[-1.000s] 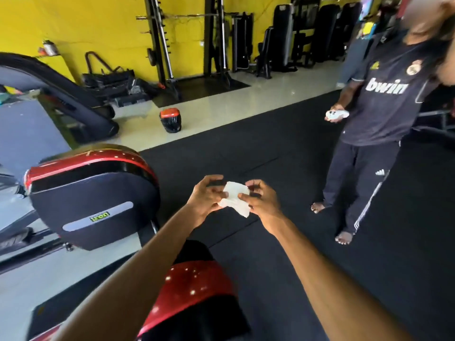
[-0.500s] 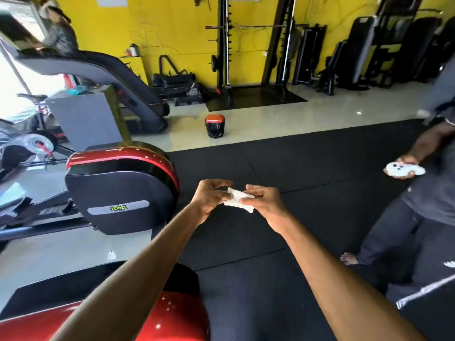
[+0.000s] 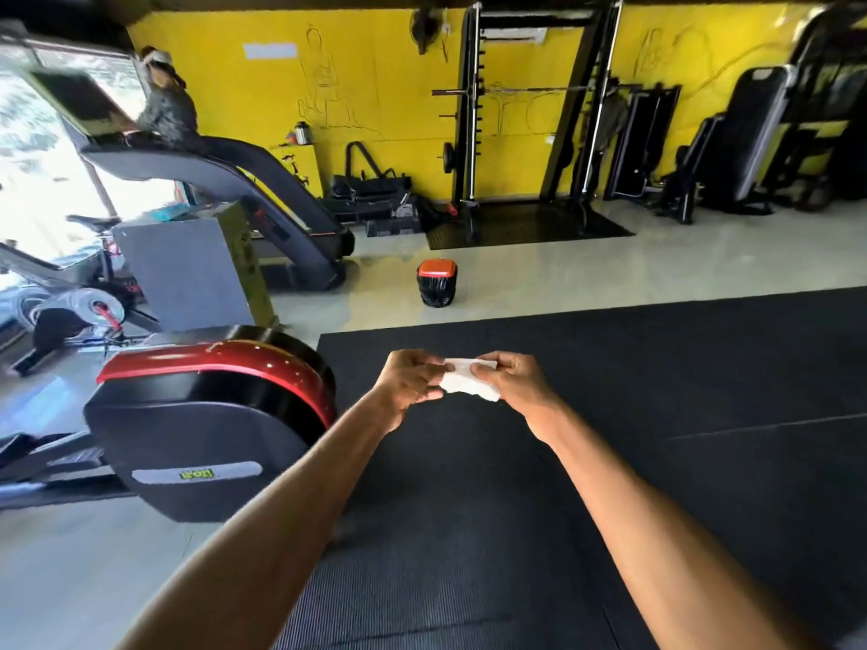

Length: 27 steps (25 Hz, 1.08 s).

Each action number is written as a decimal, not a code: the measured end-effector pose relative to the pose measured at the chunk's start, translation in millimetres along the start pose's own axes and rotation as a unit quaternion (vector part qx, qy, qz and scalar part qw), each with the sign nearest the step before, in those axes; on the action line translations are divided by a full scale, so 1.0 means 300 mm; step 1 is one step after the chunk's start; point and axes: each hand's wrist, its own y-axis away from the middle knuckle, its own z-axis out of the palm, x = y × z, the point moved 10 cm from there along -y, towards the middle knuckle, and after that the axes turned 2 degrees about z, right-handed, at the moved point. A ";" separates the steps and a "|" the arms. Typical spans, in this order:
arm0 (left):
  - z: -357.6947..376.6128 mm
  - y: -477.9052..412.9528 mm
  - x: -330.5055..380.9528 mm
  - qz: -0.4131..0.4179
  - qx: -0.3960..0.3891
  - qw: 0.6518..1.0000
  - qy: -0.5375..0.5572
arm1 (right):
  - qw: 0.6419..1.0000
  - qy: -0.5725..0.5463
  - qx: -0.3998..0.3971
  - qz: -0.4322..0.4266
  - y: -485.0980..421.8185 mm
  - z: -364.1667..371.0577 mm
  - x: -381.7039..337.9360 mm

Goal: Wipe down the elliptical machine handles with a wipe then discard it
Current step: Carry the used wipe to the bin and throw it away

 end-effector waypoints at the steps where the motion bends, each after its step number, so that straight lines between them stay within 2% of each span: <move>1: 0.035 -0.086 0.010 -0.007 0.002 1.000 0.016 | 1.000 -0.007 0.008 -0.002 -0.097 -0.036 0.002; 7: 0.247 -0.660 0.038 -0.024 -0.003 0.999 0.032 | 0.998 -0.041 0.042 0.004 -0.721 -0.242 0.105; 10: 0.326 -0.983 0.062 -0.027 0.025 0.999 0.019 | 0.997 -0.068 0.022 0.029 -1.075 -0.338 0.155; 15: 0.390 -1.462 0.101 -0.070 0.042 0.995 0.060 | 0.996 -0.075 0.012 0.036 -1.584 -0.415 0.149; 22: 0.312 -2.175 0.123 -0.059 0.057 0.996 0.036 | 0.994 -0.080 -0.042 0.053 -2.286 -0.323 0.192; 25: 0.196 -2.655 0.099 -0.060 0.062 0.995 0.044 | 0.995 -0.066 -0.030 0.070 -2.753 -0.219 0.248; 27: 0.151 -2.810 0.099 -0.064 0.070 0.994 0.046 | 0.994 -0.060 -0.036 0.082 -2.896 -0.185 0.244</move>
